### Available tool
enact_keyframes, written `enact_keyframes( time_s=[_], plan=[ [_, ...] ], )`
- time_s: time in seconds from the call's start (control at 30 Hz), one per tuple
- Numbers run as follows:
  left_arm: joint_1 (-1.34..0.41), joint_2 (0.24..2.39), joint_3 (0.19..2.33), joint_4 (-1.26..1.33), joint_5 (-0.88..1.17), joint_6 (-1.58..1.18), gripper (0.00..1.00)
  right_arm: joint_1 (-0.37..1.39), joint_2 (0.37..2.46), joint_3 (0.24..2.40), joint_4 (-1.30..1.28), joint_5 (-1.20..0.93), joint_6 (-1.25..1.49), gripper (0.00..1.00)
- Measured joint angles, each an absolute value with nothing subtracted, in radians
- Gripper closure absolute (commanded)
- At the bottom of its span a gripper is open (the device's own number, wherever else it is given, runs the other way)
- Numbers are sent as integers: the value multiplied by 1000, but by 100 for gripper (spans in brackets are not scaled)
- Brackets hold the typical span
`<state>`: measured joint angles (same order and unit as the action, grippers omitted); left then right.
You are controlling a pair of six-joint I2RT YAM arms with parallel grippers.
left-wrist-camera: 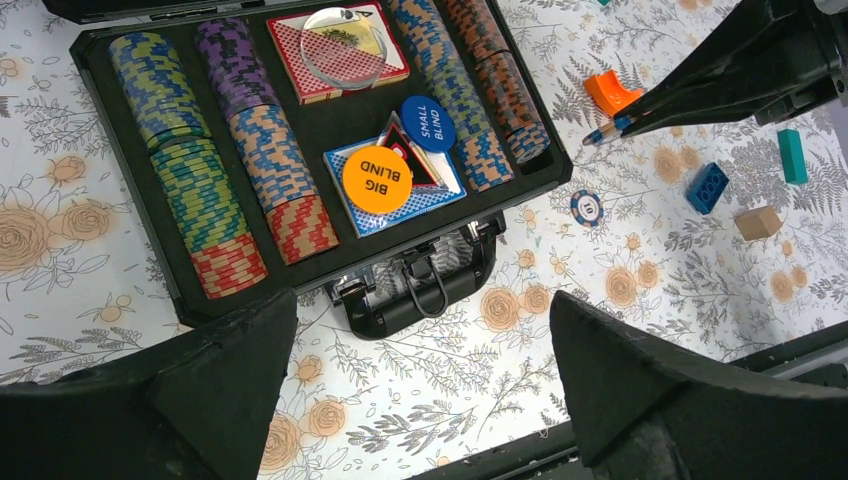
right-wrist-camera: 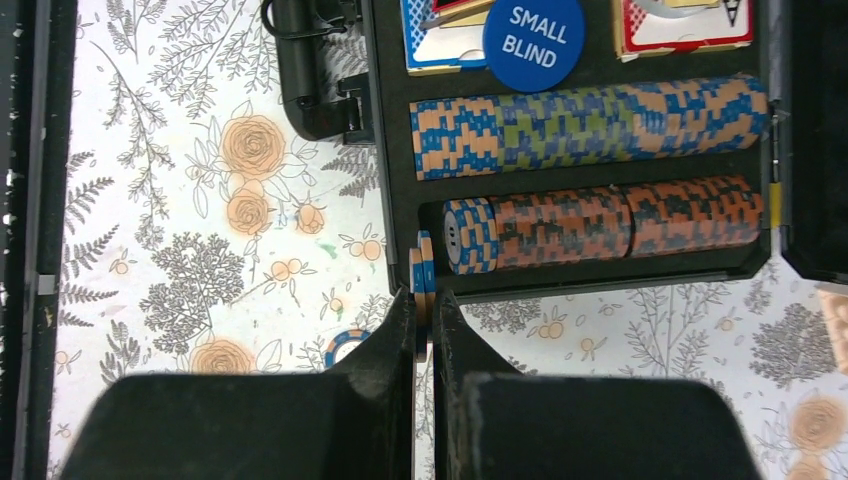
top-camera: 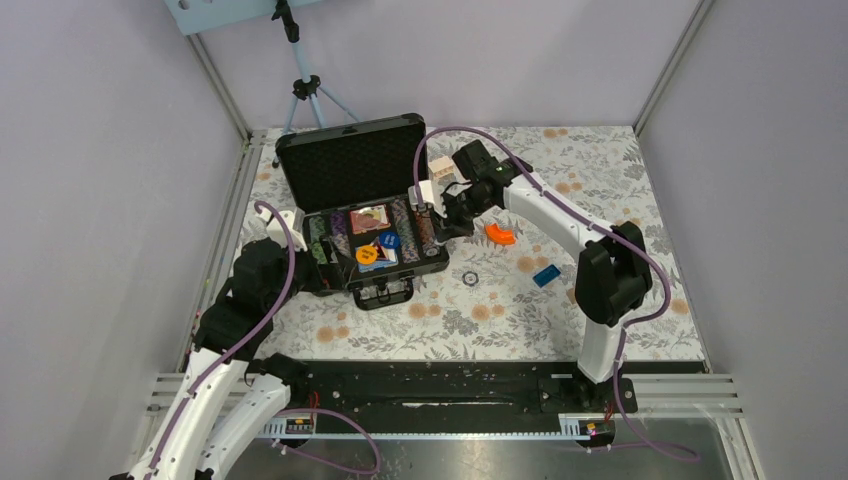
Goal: Pack up texas hold em set
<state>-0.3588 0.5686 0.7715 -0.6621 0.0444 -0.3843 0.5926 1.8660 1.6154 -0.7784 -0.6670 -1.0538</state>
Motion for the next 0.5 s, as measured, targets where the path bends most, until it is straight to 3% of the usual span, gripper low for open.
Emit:
enact_keyframes(
  time_s=[0.5],
  plan=[
    [-359, 569, 771, -662, 25, -384, 4, 593, 1982, 1658, -796, -673, -1015, 100]
  ],
)
